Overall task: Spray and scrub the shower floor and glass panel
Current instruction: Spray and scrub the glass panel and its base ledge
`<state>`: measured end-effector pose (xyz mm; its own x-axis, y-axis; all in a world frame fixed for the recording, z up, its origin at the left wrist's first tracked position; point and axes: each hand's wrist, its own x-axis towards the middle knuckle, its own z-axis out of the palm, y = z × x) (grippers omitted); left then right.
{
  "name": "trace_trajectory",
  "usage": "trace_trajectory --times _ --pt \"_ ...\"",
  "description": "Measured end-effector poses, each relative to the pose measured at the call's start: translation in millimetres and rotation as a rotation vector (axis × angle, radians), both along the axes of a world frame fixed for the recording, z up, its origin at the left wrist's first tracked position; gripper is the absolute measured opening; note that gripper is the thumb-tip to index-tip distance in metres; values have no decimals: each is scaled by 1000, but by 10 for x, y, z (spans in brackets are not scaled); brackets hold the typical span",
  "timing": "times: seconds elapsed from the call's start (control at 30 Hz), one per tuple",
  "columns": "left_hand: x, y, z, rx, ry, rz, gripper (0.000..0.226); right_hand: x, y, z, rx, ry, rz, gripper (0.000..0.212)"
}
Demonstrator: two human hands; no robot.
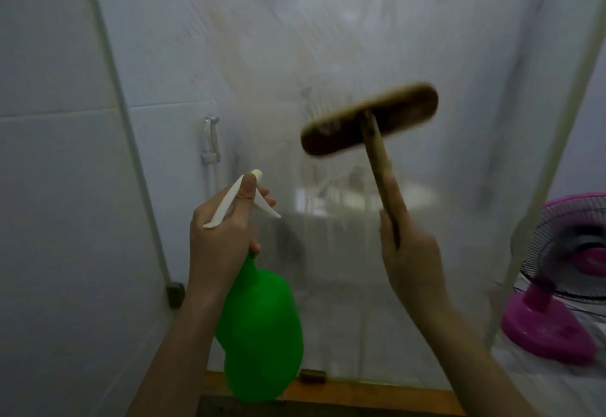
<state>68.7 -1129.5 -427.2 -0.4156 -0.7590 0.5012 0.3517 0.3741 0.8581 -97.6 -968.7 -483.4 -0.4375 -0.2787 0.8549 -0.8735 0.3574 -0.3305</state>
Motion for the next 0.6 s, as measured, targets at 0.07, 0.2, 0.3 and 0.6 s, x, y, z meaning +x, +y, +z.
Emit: trace_trajectory --times 0.07,0.2,0.3,0.6 --pt "-9 -15 -158 2 -3 -29 36 121 246 -605 42 -103 -15 63" --pt "-45 -7 -479 -11 -9 -34 35 47 166 -562 48 -23 0 59" --pt "-29 45 -691 -20 17 -7 29 -90 -158 -86 -59 69 -7 56" --pt "115 173 -954 -44 -50 58 32 179 357 -1236 28 -158 0 58"
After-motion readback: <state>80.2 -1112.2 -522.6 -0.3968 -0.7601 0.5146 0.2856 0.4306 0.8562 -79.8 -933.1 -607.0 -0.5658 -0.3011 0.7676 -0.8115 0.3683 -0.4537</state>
